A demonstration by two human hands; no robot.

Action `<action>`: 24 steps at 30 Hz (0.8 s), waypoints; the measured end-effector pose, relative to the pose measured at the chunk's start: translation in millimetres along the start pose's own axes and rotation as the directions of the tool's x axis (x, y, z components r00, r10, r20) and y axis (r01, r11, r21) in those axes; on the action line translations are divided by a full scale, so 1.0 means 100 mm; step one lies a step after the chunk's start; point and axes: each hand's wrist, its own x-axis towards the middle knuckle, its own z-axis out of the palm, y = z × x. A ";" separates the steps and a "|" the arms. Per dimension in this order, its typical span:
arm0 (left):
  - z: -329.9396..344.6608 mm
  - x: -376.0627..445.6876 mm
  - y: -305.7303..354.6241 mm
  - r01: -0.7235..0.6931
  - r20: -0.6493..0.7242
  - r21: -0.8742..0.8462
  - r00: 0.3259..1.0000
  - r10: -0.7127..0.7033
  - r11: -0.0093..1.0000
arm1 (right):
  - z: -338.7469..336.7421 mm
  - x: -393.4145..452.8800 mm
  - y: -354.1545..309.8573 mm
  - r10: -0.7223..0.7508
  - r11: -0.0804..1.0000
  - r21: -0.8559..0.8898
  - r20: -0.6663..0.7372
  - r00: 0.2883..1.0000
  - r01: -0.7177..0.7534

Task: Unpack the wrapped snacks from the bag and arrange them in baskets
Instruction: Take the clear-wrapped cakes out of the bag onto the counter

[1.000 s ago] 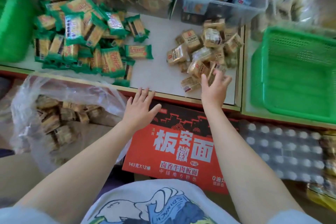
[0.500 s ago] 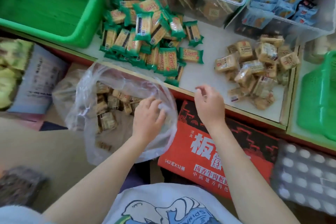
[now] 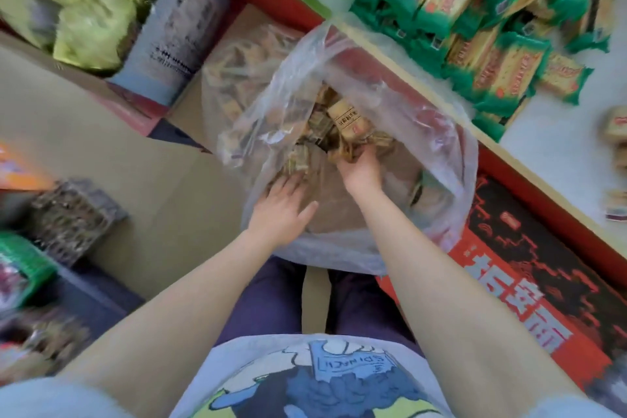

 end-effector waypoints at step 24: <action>-0.70 -0.11 2.57 0.099 0.114 -0.906 0.993 0.012 0.411 | -2.36 -1.22 0.79 -0.345 0.927 0.095 -0.164 0.924 0.362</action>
